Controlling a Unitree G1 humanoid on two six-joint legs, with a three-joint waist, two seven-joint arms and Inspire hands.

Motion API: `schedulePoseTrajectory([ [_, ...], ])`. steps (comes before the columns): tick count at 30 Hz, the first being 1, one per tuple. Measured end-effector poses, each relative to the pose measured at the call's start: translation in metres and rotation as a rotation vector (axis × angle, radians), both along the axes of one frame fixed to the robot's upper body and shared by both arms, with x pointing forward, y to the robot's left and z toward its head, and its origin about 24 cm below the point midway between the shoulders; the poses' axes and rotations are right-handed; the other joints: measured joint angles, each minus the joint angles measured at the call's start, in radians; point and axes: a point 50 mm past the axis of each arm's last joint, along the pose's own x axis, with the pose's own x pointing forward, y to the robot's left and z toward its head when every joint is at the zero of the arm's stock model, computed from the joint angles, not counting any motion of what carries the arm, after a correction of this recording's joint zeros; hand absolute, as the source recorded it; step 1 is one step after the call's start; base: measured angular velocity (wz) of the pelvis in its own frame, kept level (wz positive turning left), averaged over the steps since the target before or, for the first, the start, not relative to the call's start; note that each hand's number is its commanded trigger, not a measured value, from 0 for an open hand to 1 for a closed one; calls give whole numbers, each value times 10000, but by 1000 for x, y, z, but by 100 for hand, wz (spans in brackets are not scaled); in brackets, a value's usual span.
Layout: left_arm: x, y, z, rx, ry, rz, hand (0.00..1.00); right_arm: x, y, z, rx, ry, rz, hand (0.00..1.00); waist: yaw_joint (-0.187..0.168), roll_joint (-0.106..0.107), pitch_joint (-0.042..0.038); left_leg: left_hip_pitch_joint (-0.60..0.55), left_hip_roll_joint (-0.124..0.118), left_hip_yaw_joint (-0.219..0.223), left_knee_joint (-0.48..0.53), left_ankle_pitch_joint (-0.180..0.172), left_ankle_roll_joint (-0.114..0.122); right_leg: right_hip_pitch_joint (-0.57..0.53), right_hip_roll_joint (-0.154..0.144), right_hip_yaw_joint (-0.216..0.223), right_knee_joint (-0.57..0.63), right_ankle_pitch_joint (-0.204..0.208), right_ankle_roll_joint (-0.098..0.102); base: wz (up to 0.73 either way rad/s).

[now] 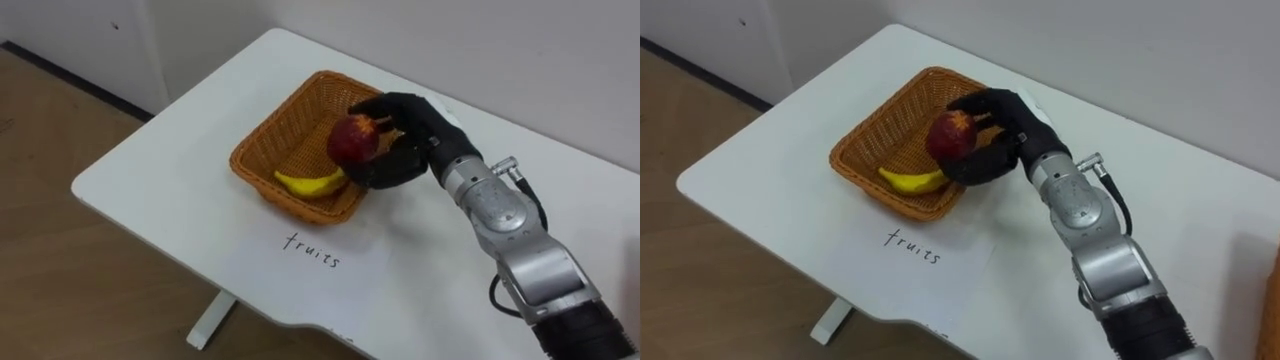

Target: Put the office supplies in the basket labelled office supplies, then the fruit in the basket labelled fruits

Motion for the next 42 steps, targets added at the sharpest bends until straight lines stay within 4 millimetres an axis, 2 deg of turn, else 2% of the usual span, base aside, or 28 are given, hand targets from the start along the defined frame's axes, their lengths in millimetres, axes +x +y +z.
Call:
schedulePoseTrajectory([
  [7,-3,-1,0,-97,355,-392,0,-1,2,-4,-14,210,142,0,235,5,3,16,1,-23,34,-10,-7,39,5,-8,0,0,0,0],
  [17,-20,-2,0,-337,908,-580,0,-2,6,-11,54,538,291,0,243,-9,-7,-72,-5,-119,268,-112,-5,81,22,-25,1,-1,0,0],
  [38,-14,-4,-1,-394,765,-615,0,-2,7,-11,269,607,312,0,164,-10,-7,-142,-4,-87,363,-150,2,56,28,-2,4,0,0,0],
  [41,-11,-2,-1,-180,719,-604,0,-1,5,-4,330,301,213,0,65,-57,-40,-230,-1,-88,377,-149,1,-15,28,-5,2,0,0,0],
  [42,-8,-1,0,-152,603,-622,0,0,3,3,472,41,125,0,-76,-96,-67,-256,-1,-81,382,-147,2,-30,23,-9,2,0,-1,0],
])
